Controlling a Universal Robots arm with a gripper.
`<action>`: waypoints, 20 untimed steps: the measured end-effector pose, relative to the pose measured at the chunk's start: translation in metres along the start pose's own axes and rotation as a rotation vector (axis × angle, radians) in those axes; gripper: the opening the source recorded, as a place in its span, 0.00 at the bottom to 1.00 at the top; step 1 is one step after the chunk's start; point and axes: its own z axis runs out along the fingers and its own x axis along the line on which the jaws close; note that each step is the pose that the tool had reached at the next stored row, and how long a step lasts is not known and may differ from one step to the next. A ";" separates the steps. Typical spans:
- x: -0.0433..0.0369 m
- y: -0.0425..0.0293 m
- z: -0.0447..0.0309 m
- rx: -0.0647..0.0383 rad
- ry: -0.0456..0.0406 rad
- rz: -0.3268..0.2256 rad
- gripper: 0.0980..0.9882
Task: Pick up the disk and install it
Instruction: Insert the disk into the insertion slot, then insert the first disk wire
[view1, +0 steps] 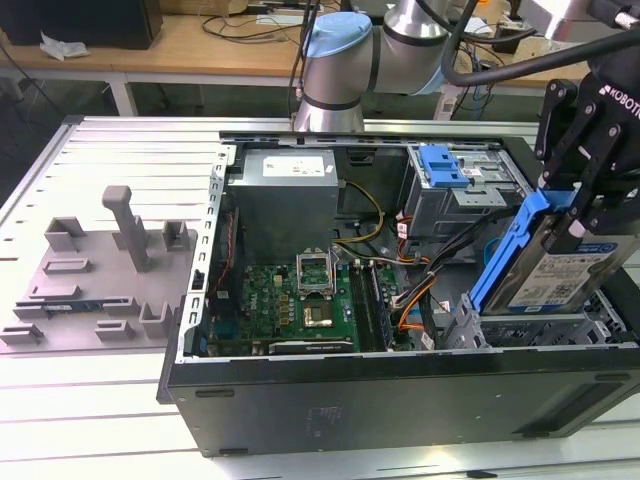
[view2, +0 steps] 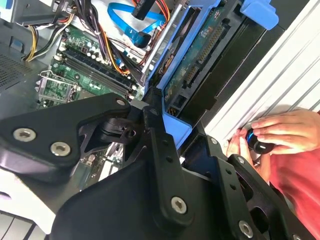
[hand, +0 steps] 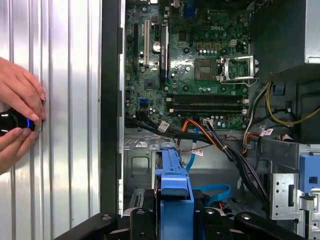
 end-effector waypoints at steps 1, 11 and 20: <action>0.0001 0.0000 0.0012 0.000 0.0000 0.000 0.30; 0.0034 -0.0002 0.0235 0.000 0.0009 0.000 0.30; 0.0037 -0.0002 0.0242 0.000 -0.0004 0.000 0.45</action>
